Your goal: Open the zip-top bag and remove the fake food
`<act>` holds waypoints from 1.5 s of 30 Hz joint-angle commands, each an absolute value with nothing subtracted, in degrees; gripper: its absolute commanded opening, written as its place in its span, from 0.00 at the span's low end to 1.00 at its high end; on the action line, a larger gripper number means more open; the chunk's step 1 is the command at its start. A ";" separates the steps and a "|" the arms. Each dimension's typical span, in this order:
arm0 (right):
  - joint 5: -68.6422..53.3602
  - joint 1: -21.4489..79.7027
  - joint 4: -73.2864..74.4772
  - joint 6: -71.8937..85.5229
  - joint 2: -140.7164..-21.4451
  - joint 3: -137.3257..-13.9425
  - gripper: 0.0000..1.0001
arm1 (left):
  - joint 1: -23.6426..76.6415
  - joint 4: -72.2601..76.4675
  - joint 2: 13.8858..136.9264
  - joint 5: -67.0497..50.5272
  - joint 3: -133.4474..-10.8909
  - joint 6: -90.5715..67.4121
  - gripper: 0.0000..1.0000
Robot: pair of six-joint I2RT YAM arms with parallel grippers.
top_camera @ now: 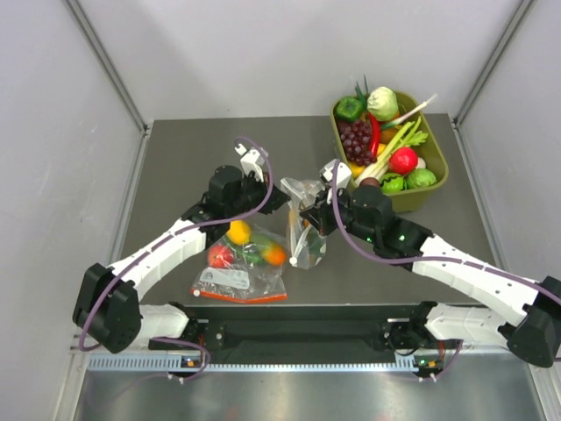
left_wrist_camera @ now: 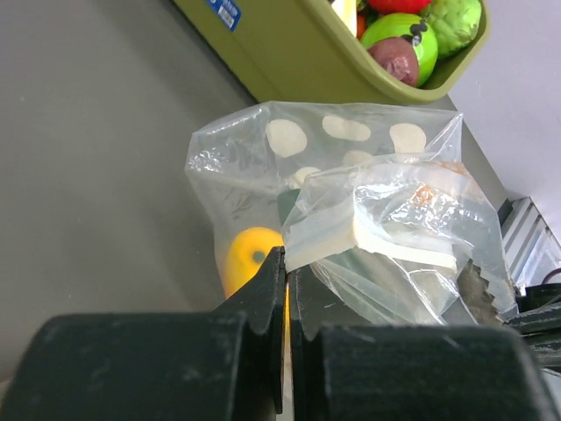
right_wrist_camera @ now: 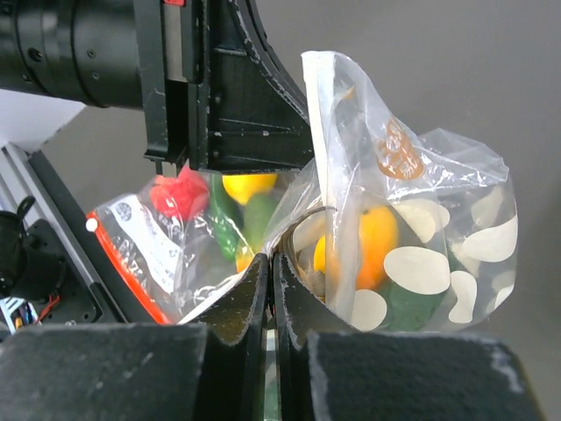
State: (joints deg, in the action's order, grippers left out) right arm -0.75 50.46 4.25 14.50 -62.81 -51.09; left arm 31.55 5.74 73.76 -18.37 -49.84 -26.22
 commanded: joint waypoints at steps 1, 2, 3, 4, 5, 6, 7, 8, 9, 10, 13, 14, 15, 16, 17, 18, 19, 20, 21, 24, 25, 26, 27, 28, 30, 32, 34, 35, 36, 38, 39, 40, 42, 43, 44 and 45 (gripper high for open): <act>-0.97 50.01 4.48 12.57 -60.73 -54.41 0.00 | 31.64 4.57 73.03 -17.14 -51.95 -24.17 0.00; -0.71 50.01 4.31 12.57 -60.73 -53.71 0.00 | 31.55 4.74 73.47 -17.23 -51.77 -24.26 0.00; -0.36 49.92 4.13 12.57 -61.08 -53.35 0.00 | 31.55 5.01 73.91 -17.49 -51.42 -24.34 0.00; -0.35 49.75 4.13 12.92 -61.43 -53.00 0.01 | 31.55 5.44 74.18 -18.71 -51.07 -24.69 0.00; -0.35 49.83 4.13 12.92 -61.78 -52.30 0.01 | 31.64 5.88 74.27 -19.16 -50.72 -24.87 0.00; -0.26 49.66 3.78 13.18 -62.40 -51.95 0.01 | 31.64 6.67 74.35 -19.42 -50.02 -25.48 0.00; 1.30 49.66 3.34 13.44 -62.66 -51.42 0.02 | 31.64 6.85 74.36 -19.68 -49.75 -25.66 0.00; 1.41 49.57 2.30 14.14 -62.75 -50.20 0.02 | 31.55 6.86 74.44 -19.77 -49.49 -25.66 0.00; 1.41 49.40 1.85 14.32 -62.84 -49.75 0.02 | 31.64 6.86 74.44 -19.60 -49.13 -25.58 0.00; 1.41 49.39 1.41 14.59 -62.75 -49.40 0.03 | 31.64 6.77 74.53 -19.43 -48.96 -25.40 0.00; 1.58 48.96 0.97 15.03 -62.67 -48.78 0.08 | 31.55 6.68 74.79 -19.25 -48.25 -24.70 0.00; 1.58 48.61 0.88 15.03 -62.67 -48.69 0.08 | 31.64 6.51 74.97 -19.34 -48.16 -24.61 0.00; 1.76 48.43 0.79 15.12 -62.67 -48.52 0.09 | 31.64 6.59 75.23 -19.42 -47.73 -24.52 0.00; 2.02 48.34 0.62 15.29 -62.75 -48.34 0.09 | 31.55 6.77 75.32 -19.42 -47.55 -24.52 0.00; 1.85 47.82 0.44 15.38 -62.75 -47.82 0.09 | 31.64 6.85 75.58 -19.51 -47.29 -24.52 0.00; 1.93 47.64 0.44 15.55 -62.84 -47.55 0.10 | 31.55 7.03 75.67 -19.77 -46.76 -24.52 0.00; 1.59 47.38 0.44 15.99 -62.93 -47.29 0.12 | 31.64 7.29 75.76 -19.78 -46.50 -24.52 0.00; 1.32 46.94 0.44 16.08 -63.02 -46.94 0.14 | 31.64 7.38 75.85 -19.95 -46.23 -24.52 0.00; 0.97 46.67 -0.95 16.43 -63.19 -46.76 0.15 | 31.64 7.38 75.76 -19.95 -45.88 -24.43 0.00; 0.53 46.32 -1.76 16.61 -63.37 -46.23 0.10 | 31.64 7.38 75.67 -19.95 -45.70 -24.26 0.00; 0.44 46.23 -1.93 16.79 -63.37 -46.32 0.07 | 31.64 7.47 75.50 -19.95 -45.62 -24.08 0.00; 0.18 46.23 -2.02 16.79 -63.37 -46.41 0.04 | 31.55 7.30 75.50 -19.78 -45.70 -24.00 0.00; 0.18 46.14 -2.02 16.87 -63.28 -46.49 0.00 | 31.64 6.95 75.50 -19.69 -45.88 -23.91 0.00; 0.18 46.23 -2.28 17.14 -63.11 -46.58 0.00 | 31.64 6.86 75.76 -19.60 -46.05 -23.82 0.00; -2.89 46.14 -2.64 17.23 -62.49 -47.11 0.00 | 31.55 6.59 76.02 -19.51 -46.58 -23.73 0.00; -4.56 46.14 -2.11 17.23 -62.32 -48.59 0.00 | 31.55 6.50 76.73 -19.34 -47.19 -23.99 0.00; -6.94 46.14 -2.02 17.66 -62.14 -49.83 0.00 | 31.64 6.33 77.17 -19.34 -47.63 -24.26 0.00; -7.64 46.14 -2.54 17.93 -61.70 -49.92 0.00 | 31.55 6.42 77.25 -19.25 -48.07 -24.34 0.00; -8.60 46.14 -2.72 18.10 -61.44 -50.27 0.00 | 31.64 6.33 77.43 -19.25 -48.16 -24.43 0.00; -8.88 46.05 -2.81 18.37 -60.65 -50.80 0.00 | 31.64 6.24 77.78 -19.16 -48.60 -24.35 0.00; -8.79 46.14 -2.99 18.37 -60.38 -51.06 0.00 | 31.64 6.15 77.87 -19.25 -48.69 -24.35 0.00; -8.62 46.06 -2.90 18.20 -60.21 -51.50 0.00 | 31.55 5.98 78.13 -19.25 -48.78 -24.26 0.00; -8.26 46.14 -3.07 18.11 -59.50 -52.29 0.00 | 31.55 5.71 78.40 -19.33 -48.95 -24.26 0.00; -8.35 46.14 -3.34 18.11 -59.33 -52.99 0.00 | 31.55 5.63 78.49 -19.34 -48.96 -24.17 0.00; -8.35 46.06 -3.51 18.11 -59.07 -53.26 0.00 | 31.55 5.45 78.57 -19.42 -48.96 -24.26 0.00; -8.18 45.97 -3.86 18.11 -58.89 -53.61 0.00 | 31.64 5.45 78.57 -19.51 -48.96 -24.26 0.00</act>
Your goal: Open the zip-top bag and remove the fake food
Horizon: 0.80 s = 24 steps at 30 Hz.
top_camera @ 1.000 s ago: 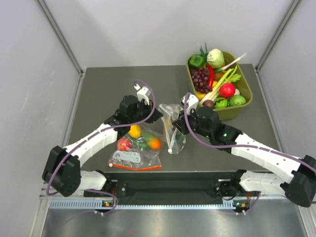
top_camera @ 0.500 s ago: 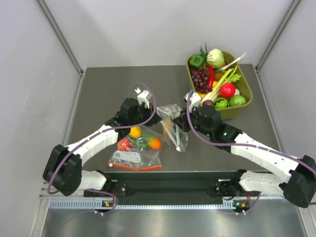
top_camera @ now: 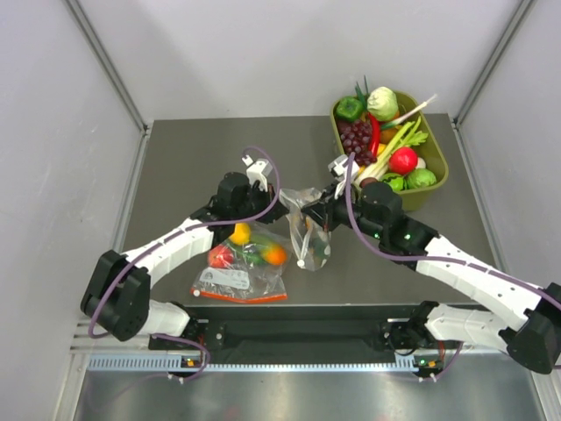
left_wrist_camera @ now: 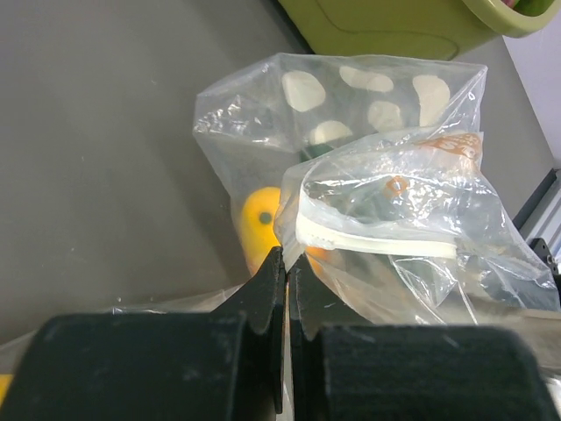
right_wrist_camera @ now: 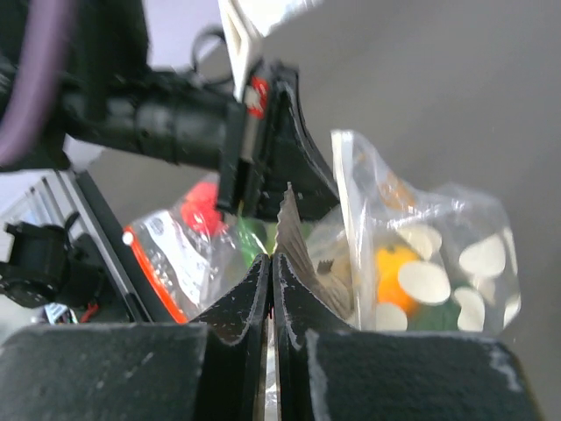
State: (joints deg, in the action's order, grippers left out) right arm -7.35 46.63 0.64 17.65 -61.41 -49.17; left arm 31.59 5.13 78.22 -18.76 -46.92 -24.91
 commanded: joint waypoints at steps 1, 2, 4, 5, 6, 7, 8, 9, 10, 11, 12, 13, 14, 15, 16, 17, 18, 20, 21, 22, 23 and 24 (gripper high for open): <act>-8.17 45.97 -4.04 18.11 -58.80 -54.40 0.00 | 31.64 5.36 78.57 -19.51 -48.96 -24.17 0.00; -8.00 45.97 -4.30 18.11 -58.80 -54.75 0.00 | 31.64 5.36 78.66 -19.60 -48.96 -24.17 0.00; -7.74 45.71 -5.27 18.11 -58.71 -55.81 0.00 | 31.64 5.19 78.66 -19.60 -49.13 -24.08 0.00; -7.56 45.79 -5.71 18.19 -58.71 -56.07 0.00 | 31.55 5.01 78.66 -19.60 -49.13 -24.00 0.00; -7.56 45.70 -6.15 18.37 -58.71 -56.42 0.00 | 31.55 5.10 78.75 -19.60 -49.22 -23.99 0.00; -7.56 45.53 -7.11 18.46 -58.62 -57.03 0.00 | 31.55 4.92 78.84 -19.69 -49.39 -23.99 0.00; -7.56 45.44 -7.38 18.54 -58.62 -57.48 0.00 | 31.64 5.01 78.84 -19.77 -49.31 -23.99 0.00; -7.56 45.35 -7.73 18.46 -58.71 -58.18 0.00 | 31.64 4.84 78.92 -19.86 -49.31 -23.99 0.00; -7.47 45.35 -8.17 18.54 -58.71 -58.53 0.00 | 31.55 4.83 78.93 -19.78 -49.39 -23.99 0.00; -7.56 45.18 -8.78 18.54 -58.71 -58.88 0.00 | 31.64 4.83 78.93 -19.86 -49.39 -23.99 0.00; -7.65 45.00 -9.05 18.54 -58.71 -59.50 0.00 | 31.64 4.75 79.01 -19.78 -49.39 -23.99 0.00; -7.65 44.91 -9.23 18.46 -58.71 -59.68 0.00 | 31.64 4.75 79.01 -19.78 -49.48 -23.99 0.00; -7.56 44.83 -9.84 18.54 -58.54 -59.94 0.00 | 31.64 4.75 79.01 -19.86 -49.48 -23.99 0.00; -7.47 44.65 -10.10 18.54 -58.45 -60.29 0.00 | 31.55 4.66 79.01 -19.78 -49.48 -23.99 0.00; -7.38 44.39 -10.19 18.46 -58.27 -60.55 0.00 | 31.55 4.66 79.01 -19.78 -49.48 -23.91 0.00; -7.12 44.21 -10.37 18.37 -58.01 -60.64 0.00 | 31.64 4.66 79.10 -19.78 -49.48 -23.91 0.00; -6.86 43.95 -10.63 18.11 -57.83 -60.82 0.00 | 31.64 4.66 79.19 -19.69 -49.48 -23.91 0.00; -6.59 42.81 -10.72 17.93 -57.22 -61.17 0.00 | 31.64 4.66 79.28 -19.77 -49.48 -23.91 0.00; -6.50 41.93 -10.55 17.76 -57.04 -61.61 0.00 | 31.64 4.66 79.36 -19.78 -49.57 -23.91 0.00; -6.42 41.58 -10.46 17.58 -56.69 -61.96 0.00 | 31.64 4.66 79.37 -19.78 -49.57 -23.82 0.00; -6.42 41.05 -10.37 17.40 -56.25 -62.14 0.00 | 31.64 4.57 79.45 -19.78 -49.57 -23.82 0.00; -6.07 40.52 -10.11 16.71 -55.99 -62.49 0.00 | 31.64 4.57 79.54 -19.60 -49.57 -23.82 0.00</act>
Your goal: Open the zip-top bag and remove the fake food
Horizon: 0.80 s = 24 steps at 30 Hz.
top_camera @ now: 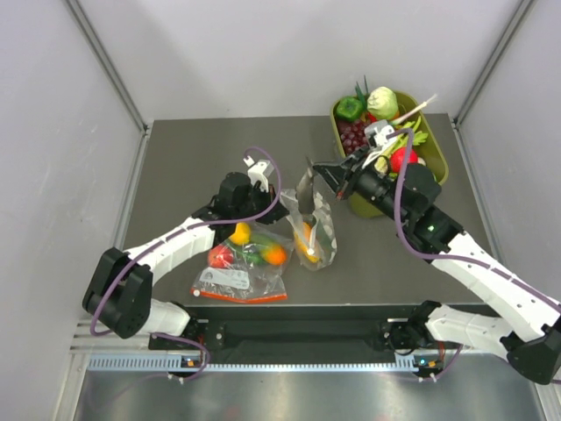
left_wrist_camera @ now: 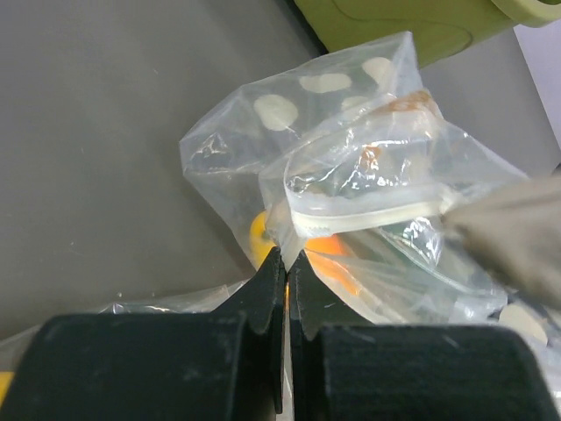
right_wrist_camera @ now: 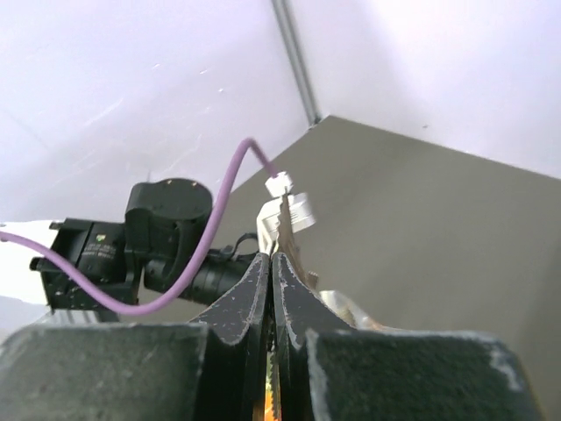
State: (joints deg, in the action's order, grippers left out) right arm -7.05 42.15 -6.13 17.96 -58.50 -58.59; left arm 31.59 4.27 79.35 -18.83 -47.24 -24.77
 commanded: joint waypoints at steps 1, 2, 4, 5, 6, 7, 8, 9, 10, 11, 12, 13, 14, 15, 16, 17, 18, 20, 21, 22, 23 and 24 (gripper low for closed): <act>-5.89 39.56 -9.41 16.35 -55.73 -63.27 0.00 | 31.64 4.57 79.45 -19.77 -49.48 -23.82 0.00; -5.45 38.94 -9.06 15.91 -55.29 -63.72 0.00 | 31.64 4.57 79.54 -19.69 -49.48 -23.73 0.00; -5.01 37.10 -7.74 14.42 -54.93 -65.30 0.00 | 31.55 4.57 79.63 -19.78 -49.39 -23.64 0.00; -4.84 36.31 -7.39 13.89 -54.76 -65.82 0.00 | 31.64 4.48 79.54 -19.86 -49.39 -23.64 0.00; -4.66 35.52 -6.95 12.93 -54.76 -66.35 0.00 | 31.64 4.48 79.45 -19.86 -49.39 -23.56 0.00; -4.66 33.42 -6.51 12.57 -54.93 -67.23 0.00 | 31.64 4.48 79.37 -19.86 -49.31 -23.55 0.00; -4.83 32.27 -5.72 12.39 -55.11 -67.67 0.00 | 31.64 4.48 79.28 -19.86 -49.31 -23.47 0.00; -5.10 31.04 -5.54 12.04 -55.28 -68.20 0.00 | 31.64 4.31 79.19 -19.78 -49.31 -23.38 0.00; -5.62 28.15 -5.28 12.04 -55.72 -68.46 0.00 | 31.64 4.22 79.10 -19.60 -49.31 -23.29 0.00; -7.02 26.82 -5.10 11.95 -56.07 -68.64 0.00 | 31.55 4.13 79.01 -19.60 -49.31 -23.20 0.00; -7.81 25.41 -5.01 12.04 -56.42 -69.25 0.00 | 31.64 3.96 78.75 -19.60 -49.31 -23.03 0.00; -8.52 22.62 -5.01 11.95 -57.56 -69.52 0.00 | 31.64 3.87 78.66 -19.51 -49.31 -22.94 0.00; -10.00 21.20 -4.92 12.21 -58.26 -69.87 0.00 | 31.64 3.69 78.58 -19.42 -49.31 -22.85 0.00; -11.15 18.14 -5.01 12.30 -59.05 -70.57 0.00 | 31.64 3.60 78.57 -19.42 -49.31 -22.68 0.00; -12.21 16.54 -5.10 12.30 -60.89 -71.01 0.00 | 31.64 3.60 78.57 -19.42 -49.31 -22.68 0.00; -13.61 15.04 -5.45 12.74 -61.78 -71.28 0.00 | 31.64 3.60 78.57 -19.51 -49.31 -22.59 0.00; -14.58 11.90 -6.67 12.92 -62.66 -71.54 0.00 | 31.64 3.60 78.57 -19.51 -49.31 -22.67 0.00; -16.69 8.80 -8.08 13.88 -65.64 -71.81 0.00 | 31.64 3.52 78.66 -19.51 -49.31 -22.68 0.00; -17.83 7.31 -8.96 14.23 -66.70 -72.07 0.00 | 31.64 3.52 78.66 -19.60 -49.31 -22.59 0.00; -18.97 4.42 -10.88 14.67 -68.80 -72.33 0.00 | 31.55 3.34 78.66 -19.60 -49.31 -22.50 0.00; -20.64 3.09 -11.68 15.55 -69.86 -72.68 0.00 | 31.55 3.34 78.66 -19.51 -49.31 -22.41 0.00; -21.70 0.81 -12.39 15.90 -71.00 -73.73 0.00 | 31.55 3.25 78.66 -19.51 -49.31 -22.33 0.00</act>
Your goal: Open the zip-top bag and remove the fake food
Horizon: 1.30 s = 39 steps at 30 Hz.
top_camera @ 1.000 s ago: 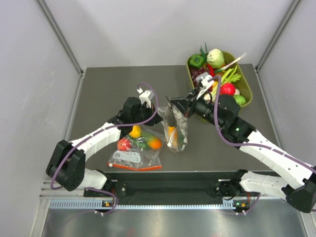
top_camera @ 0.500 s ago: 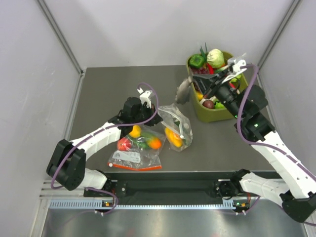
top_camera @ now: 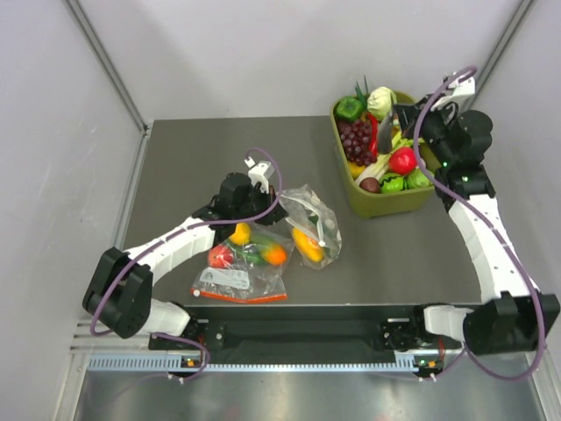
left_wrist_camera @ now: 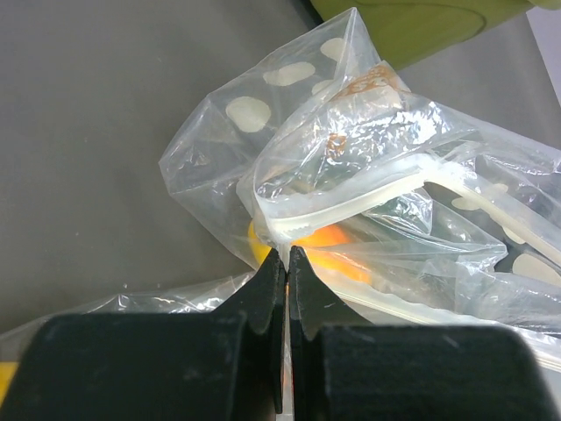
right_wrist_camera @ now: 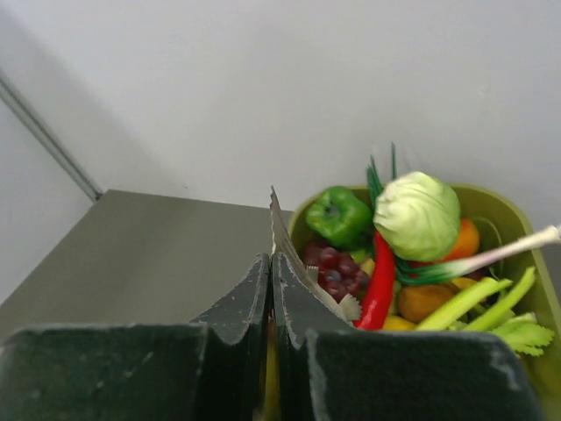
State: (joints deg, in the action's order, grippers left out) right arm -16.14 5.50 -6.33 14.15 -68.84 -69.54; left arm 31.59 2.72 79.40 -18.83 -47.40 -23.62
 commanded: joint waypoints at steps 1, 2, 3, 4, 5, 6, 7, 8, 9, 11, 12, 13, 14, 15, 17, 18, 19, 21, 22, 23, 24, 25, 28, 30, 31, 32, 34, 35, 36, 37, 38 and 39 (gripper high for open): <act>-22.58 0.44 -13.52 16.08 -73.45 -74.44 0.00 | 31.64 3.16 78.66 -19.51 -49.31 -22.24 0.00; -23.81 -1.56 -13.97 16.17 -74.69 -74.97 0.00 | 31.64 3.16 78.75 -19.34 -49.31 -22.15 0.00; -24.43 -2.97 -14.67 16.35 -75.84 -75.93 0.00 | 31.64 3.08 78.84 -19.34 -49.39 -22.15 0.00; -24.96 -3.60 -16.24 16.43 -77.85 -76.29 0.00 | 31.55 3.08 78.92 -19.34 -49.48 -22.15 0.00; -26.01 -4.21 -17.39 17.04 -78.65 -76.46 0.00 | 31.64 2.99 79.10 -19.34 -49.57 -22.15 0.00; -26.45 -5.44 -18.53 17.49 -79.45 -76.55 0.00 | 31.64 2.90 79.19 -19.42 -49.74 -22.15 0.00; -26.80 -5.97 -19.41 17.84 -80.85 -76.55 0.00 | 31.64 2.99 79.28 -19.42 -49.75 -22.15 0.00; -27.15 -6.32 -21.51 18.10 -81.38 -76.55 0.00 | 31.64 2.99 79.54 -19.34 -49.75 -22.15 0.00; -27.07 -7.11 -22.23 18.19 -82.00 -76.55 0.00 | 31.55 2.99 79.72 -19.34 -49.92 -22.06 0.00; -27.51 -7.91 -24.33 18.19 -83.49 -76.82 0.00 | 31.64 2.90 80.15 -19.42 -50.01 -22.06 0.00; -27.34 -8.61 -24.95 18.11 -83.93 -77.08 0.00 | 31.64 2.81 80.24 -19.42 -50.18 -22.06 0.00; -27.33 -8.96 -24.79 18.19 -85.07 -77.60 0.00 | 31.64 2.81 80.33 -19.51 -50.27 -22.06 0.00; -28.03 -9.40 -23.92 18.19 -85.69 -78.83 0.00 | 31.64 2.90 80.68 -19.51 -50.36 -22.15 0.00; -28.56 -9.49 -23.56 18.11 -87.00 -79.27 0.00 | 31.55 2.81 80.77 -19.51 -50.45 -22.24 0.00; -30.31 -9.41 -23.99 17.49 -87.80 -78.58 0.00 | 31.55 3.16 81.30 -19.69 -50.45 -22.32 0.00; -31.37 -9.40 -24.95 17.58 -88.41 -77.88 0.00 | 31.55 3.25 81.56 -19.77 -50.45 -22.59 0.00; -33.55 -9.32 -25.40 17.49 -88.68 -77.09 0.00 | 31.64 3.60 82.00 -20.12 -50.45 -22.67 0.00; -35.32 -9.23 -25.66 17.14 -89.12 -74.37 0.00 | 31.64 3.78 82.44 -20.48 -50.54 -22.94 0.00; -35.94 -9.05 -25.58 16.44 -89.21 -73.31 0.00 | 31.64 3.87 82.79 -20.74 -50.54 -23.03 0.00; -36.30 -8.88 -25.58 15.65 -88.95 -70.78 0.00 | 31.64 3.87 82.88 -20.66 -50.54 -23.11 0.00; -36.04 -8.35 -25.75 15.04 -88.42 -69.45 0.00 | 31.64 3.87 82.88 -20.83 -50.62 -23.12 0.00; -35.60 -8.18 -25.58 13.81 -88.16 -68.13 0.00 | 31.73 3.87 82.97 -20.92 -50.71 -23.12 0.00; -35.60 -7.56 -24.79 12.40 -87.45 -64.78 0.00 | 31.64 3.69 82.97 -20.92 -50.98 -23.03 0.00; -35.51 -6.60 -24.00 11.34 -87.54 -63.28 0.00 | 31.64 3.69 83.06 -21.00 -51.15 -23.03 0.00; -34.90 -6.24 -23.82 10.64 -87.63 -62.85 0.00 | 31.73 3.60 83.14 -21.09 -51.24 -23.11 0.00; -34.02 -5.72 -23.64 10.46 -87.71 -62.32 0.00 | 31.73 3.60 83.14 -21.09 -51.33 -23.20 0.00; -33.40 -5.54 -23.64 10.72 -88.50 -62.14 0.01 | 31.64 3.52 82.80 -21.36 -51.33 -23.38 0.00; -33.40 -5.36 -23.56 10.72 -88.85 -62.23 0.02 | 31.64 3.34 82.62 -21.36 -51.24 -23.38 0.00; -33.40 -5.36 -23.47 10.72 -89.03 -62.31 0.07 | 31.73 3.25 82.10 -21.01 -51.15 -23.29 0.00; -33.57 -5.27 -23.38 10.81 -89.21 -62.58 0.12 | 31.73 3.16 81.83 -20.92 -50.98 -23.03 0.00; -33.66 -5.27 -23.38 11.07 -89.12 -62.58 0.18 | 31.64 3.08 81.57 -20.66 -50.89 -22.94 0.00; -33.92 -5.27 -23.47 11.16 -88.95 -62.67 0.28 | 31.73 2.82 81.13 -20.48 -50.89 -22.85 0.00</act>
State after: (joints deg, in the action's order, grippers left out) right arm -34.22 -5.39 -21.37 12.58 -88.79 -62.22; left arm 31.59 2.09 83.02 -20.12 -48.99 -22.83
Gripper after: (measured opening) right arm 0.206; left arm 0.016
